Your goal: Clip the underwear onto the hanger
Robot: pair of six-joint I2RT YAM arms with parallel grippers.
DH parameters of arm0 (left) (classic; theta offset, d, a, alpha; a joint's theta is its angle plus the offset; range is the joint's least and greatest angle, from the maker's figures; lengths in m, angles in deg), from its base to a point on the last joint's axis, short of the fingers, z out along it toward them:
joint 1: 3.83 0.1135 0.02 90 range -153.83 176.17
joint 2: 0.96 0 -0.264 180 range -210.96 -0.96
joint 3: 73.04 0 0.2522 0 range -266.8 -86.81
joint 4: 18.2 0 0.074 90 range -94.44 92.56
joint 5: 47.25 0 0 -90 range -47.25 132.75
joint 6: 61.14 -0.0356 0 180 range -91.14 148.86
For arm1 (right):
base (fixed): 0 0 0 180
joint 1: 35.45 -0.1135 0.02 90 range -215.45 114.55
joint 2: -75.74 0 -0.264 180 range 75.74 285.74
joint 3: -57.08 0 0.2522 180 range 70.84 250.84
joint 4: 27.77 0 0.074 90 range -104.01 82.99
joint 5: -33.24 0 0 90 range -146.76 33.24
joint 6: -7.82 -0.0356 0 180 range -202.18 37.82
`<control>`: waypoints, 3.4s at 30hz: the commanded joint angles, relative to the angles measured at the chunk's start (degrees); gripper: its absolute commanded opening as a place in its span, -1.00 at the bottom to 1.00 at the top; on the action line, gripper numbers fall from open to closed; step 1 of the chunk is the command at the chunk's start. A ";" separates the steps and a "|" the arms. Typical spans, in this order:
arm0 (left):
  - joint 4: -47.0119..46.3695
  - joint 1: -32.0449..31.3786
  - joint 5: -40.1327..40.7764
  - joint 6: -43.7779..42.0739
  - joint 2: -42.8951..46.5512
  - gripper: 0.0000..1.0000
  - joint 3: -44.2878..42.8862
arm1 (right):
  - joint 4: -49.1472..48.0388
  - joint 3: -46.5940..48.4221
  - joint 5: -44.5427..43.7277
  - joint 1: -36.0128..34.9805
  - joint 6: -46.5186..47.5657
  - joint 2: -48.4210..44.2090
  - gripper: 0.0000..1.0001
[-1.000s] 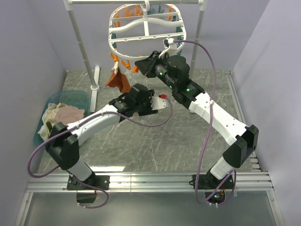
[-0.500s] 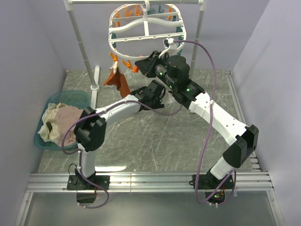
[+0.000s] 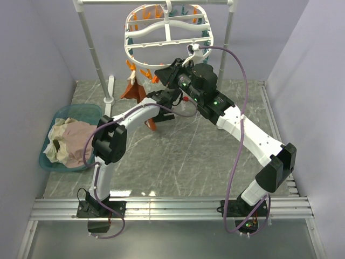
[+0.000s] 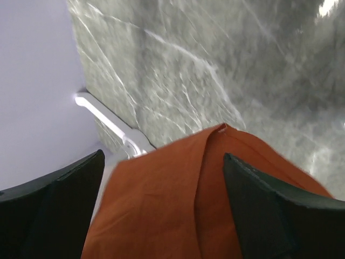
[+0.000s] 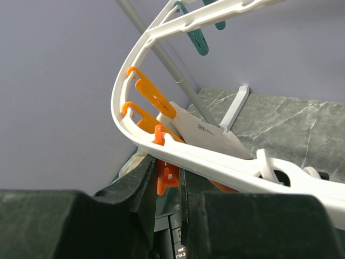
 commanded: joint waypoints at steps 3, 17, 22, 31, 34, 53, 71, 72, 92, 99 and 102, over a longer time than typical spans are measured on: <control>11.17 0.10 1.81 2.31 -2.78 0.98 -3.20 | -1.18 1.17 -2.62 0.17 0.52 -0.34 -1.00; 9.51 2.12 6.82 0.22 -1.55 0.79 0.32 | -1.18 0.73 -2.36 0.35 0.52 -0.34 -1.00; 5.81 1.95 6.73 -1.72 2.05 0.38 4.00 | -1.18 0.64 -2.45 0.35 0.52 -0.43 -1.00; 0.63 -1.92 1.73 -1.81 12.06 -0.62 13.32 | -1.18 0.55 -2.71 0.44 0.61 -0.34 -1.00; -0.78 -2.45 -0.99 -1.72 16.02 -0.88 15.96 | -1.09 0.46 -3.06 0.44 0.79 -0.34 -1.00; -11.56 -7.98 -6.37 -9.10 26.93 0.51 27.04 | -1.09 0.29 -3.06 0.44 0.53 -0.16 -1.00; -10.36 1.94 12.79 -8.94 -1.11 0.42 5.85 | -1.27 -0.33 -3.06 0.52 0.61 -0.95 -1.00; -10.01 1.95 13.06 -8.41 -0.85 0.31 5.94 | -1.27 -0.50 -3.06 0.52 0.61 -1.04 -1.00; -16.86 -1.31 12.36 -12.88 9.97 0.99 15.70 | -1.18 -0.06 -2.27 0.70 -0.18 -0.08 -1.00; -14.14 1.58 14.90 -13.23 2.07 0.99 10.08 | -1.18 0.02 -2.36 0.70 -0.09 -0.16 -1.00; -15.81 3.60 17.98 -15.70 0.04 0.89 9.90 | -1.18 -0.06 -2.45 0.70 -0.09 -0.25 -1.00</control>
